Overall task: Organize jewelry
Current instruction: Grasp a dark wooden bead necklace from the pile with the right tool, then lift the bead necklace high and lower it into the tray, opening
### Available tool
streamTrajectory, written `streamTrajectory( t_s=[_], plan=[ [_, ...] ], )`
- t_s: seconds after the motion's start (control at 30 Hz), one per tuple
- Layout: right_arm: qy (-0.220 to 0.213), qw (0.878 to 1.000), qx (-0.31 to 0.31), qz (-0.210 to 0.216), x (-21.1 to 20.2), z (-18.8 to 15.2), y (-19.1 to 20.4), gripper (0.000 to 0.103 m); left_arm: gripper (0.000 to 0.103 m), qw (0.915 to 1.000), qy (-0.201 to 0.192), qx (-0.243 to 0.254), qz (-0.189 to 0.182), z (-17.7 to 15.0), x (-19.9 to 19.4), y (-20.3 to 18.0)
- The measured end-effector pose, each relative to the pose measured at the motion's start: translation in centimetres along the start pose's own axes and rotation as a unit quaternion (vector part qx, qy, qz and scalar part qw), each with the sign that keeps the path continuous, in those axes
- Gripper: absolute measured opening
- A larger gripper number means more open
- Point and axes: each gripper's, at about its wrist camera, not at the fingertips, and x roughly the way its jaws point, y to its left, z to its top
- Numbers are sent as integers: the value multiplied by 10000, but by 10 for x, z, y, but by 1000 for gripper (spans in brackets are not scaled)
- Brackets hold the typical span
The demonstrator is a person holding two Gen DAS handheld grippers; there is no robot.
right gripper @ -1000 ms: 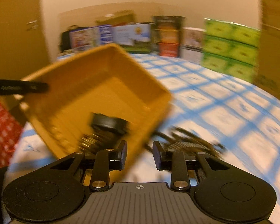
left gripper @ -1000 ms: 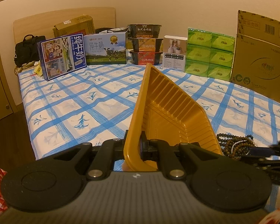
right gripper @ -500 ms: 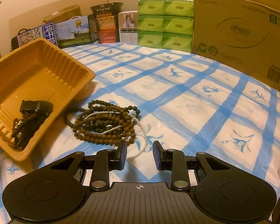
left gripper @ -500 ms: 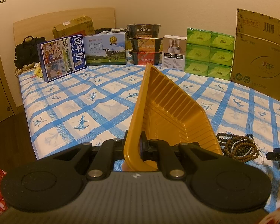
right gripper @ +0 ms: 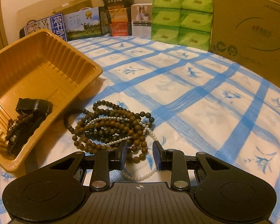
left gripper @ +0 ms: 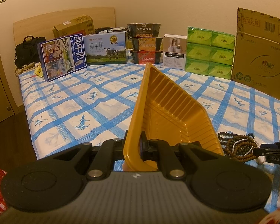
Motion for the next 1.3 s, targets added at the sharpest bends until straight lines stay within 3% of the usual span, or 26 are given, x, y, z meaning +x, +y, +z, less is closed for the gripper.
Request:
streamTrajectory(
  t_s=[0.17,0.33,0.4,0.67,1.03,1.3],
  plan=[
    [37,9999,103,125,7,4,-2,30,7,10000,2,4,-2,0,0,0],
    [45,9999,21,138,2,6,3,17,7,10000,-3,-5,-2,0,0,0],
    [-8,9999,-25,109,-3,6,5,0,7,10000,-5,5,-1,0,0,0],
    [-220,9995,-239,36,-20,12,9,0,7,10000,-8,6,-6,0,-1,1],
    [184,9989,-416,-84,10,2,7,8,7,10000,-4,6,-2,0,-1,0],
    [193,9973,-699,-71,15,2,9,9,7,10000,-8,14,-4,0,-1,0]
  ],
)
